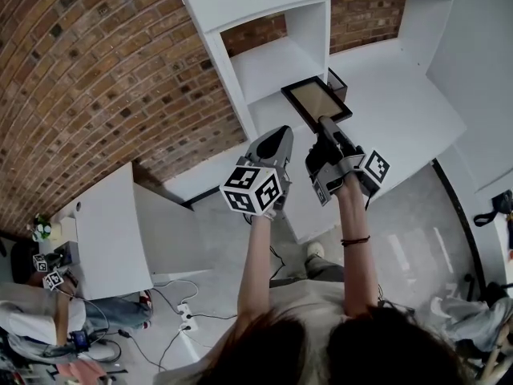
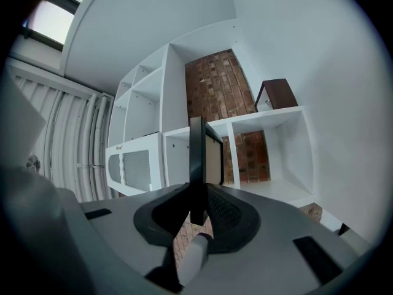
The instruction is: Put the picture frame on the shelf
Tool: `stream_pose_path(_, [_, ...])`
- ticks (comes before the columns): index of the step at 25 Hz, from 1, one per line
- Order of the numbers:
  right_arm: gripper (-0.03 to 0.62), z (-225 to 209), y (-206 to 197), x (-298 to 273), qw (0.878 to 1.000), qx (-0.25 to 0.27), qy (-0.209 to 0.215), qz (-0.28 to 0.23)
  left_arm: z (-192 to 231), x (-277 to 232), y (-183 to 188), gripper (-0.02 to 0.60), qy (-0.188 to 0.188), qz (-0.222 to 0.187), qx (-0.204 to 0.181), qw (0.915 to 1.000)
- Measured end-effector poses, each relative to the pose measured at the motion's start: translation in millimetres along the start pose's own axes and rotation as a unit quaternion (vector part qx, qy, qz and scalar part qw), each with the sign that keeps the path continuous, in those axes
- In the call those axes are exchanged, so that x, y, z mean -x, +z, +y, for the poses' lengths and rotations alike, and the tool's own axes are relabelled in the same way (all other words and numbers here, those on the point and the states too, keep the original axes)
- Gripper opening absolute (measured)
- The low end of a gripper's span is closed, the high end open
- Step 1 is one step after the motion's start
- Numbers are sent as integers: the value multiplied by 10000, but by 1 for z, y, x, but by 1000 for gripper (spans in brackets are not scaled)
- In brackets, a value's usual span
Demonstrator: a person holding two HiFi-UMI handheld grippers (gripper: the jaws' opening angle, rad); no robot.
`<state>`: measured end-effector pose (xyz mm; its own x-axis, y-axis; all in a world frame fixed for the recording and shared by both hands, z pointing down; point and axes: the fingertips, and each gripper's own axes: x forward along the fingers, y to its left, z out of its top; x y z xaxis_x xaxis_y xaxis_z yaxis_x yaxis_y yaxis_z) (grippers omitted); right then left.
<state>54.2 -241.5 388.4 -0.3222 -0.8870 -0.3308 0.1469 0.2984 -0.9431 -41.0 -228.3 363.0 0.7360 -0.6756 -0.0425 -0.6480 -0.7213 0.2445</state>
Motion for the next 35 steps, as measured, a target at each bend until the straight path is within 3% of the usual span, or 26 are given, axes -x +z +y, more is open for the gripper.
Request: stream_pose_path(35, [69, -21, 26, -93, 9953, -134, 120, 949, 53, -56, 13, 11, 816, -238, -107, 9963])
